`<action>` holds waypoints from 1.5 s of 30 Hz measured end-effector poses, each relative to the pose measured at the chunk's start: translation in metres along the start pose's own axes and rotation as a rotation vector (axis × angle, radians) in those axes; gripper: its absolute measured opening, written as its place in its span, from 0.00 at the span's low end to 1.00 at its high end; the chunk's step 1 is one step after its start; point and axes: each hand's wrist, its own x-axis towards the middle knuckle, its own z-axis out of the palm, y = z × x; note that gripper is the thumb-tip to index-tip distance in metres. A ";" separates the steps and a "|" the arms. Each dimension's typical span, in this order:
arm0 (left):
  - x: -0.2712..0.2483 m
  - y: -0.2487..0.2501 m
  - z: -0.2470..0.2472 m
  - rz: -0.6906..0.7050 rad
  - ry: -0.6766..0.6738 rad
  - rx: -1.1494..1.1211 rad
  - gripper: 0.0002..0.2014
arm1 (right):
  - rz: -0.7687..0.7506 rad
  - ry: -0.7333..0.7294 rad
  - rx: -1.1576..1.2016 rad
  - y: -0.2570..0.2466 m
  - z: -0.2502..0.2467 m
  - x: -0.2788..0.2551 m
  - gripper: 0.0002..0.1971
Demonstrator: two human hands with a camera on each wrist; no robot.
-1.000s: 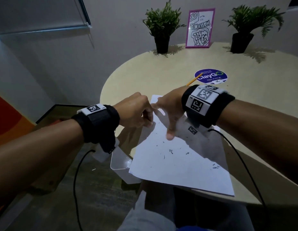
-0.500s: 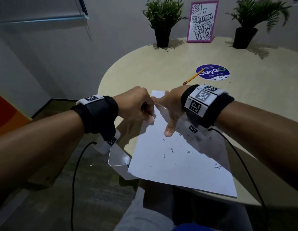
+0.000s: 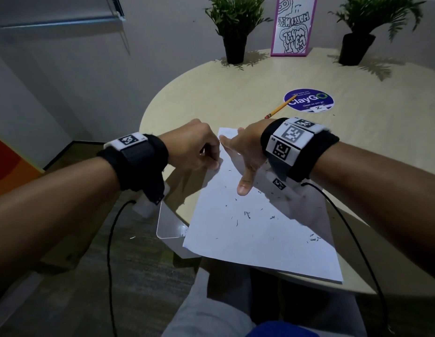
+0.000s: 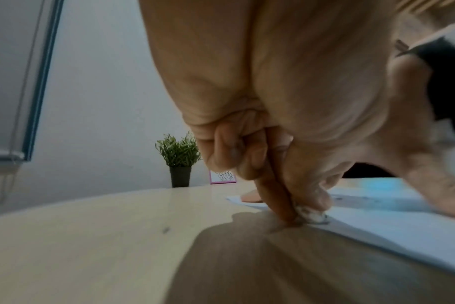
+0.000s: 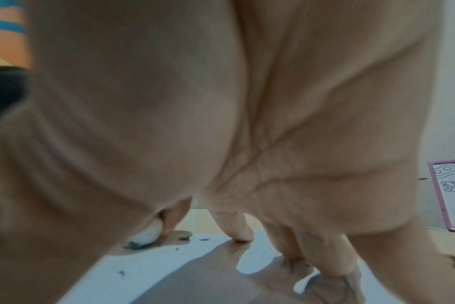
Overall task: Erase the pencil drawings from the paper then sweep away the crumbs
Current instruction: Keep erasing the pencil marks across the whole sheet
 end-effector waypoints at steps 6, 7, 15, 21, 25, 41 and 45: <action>0.007 0.007 -0.005 0.043 -0.044 0.037 0.03 | -0.030 0.020 -0.003 0.000 0.001 0.001 0.67; 0.004 0.012 -0.004 0.069 -0.095 0.006 0.03 | -0.038 0.022 0.003 0.001 0.000 0.001 0.67; 0.022 -0.003 -0.010 -0.022 -0.081 0.090 0.02 | -0.012 0.010 -0.014 0.001 0.002 0.006 0.73; 0.018 0.003 -0.002 -0.015 -0.094 -0.048 0.04 | -0.042 0.018 0.009 0.006 0.002 0.004 0.65; 0.017 0.005 0.003 -0.019 -0.109 -0.068 0.04 | -0.044 0.007 -0.008 0.005 0.003 0.006 0.66; 0.035 0.003 -0.004 -0.115 -0.082 0.080 0.03 | -0.046 0.043 -0.014 0.006 0.006 0.009 0.71; 0.047 -0.007 -0.013 -0.193 -0.036 0.082 0.02 | -0.020 0.021 0.008 0.005 0.005 0.008 0.74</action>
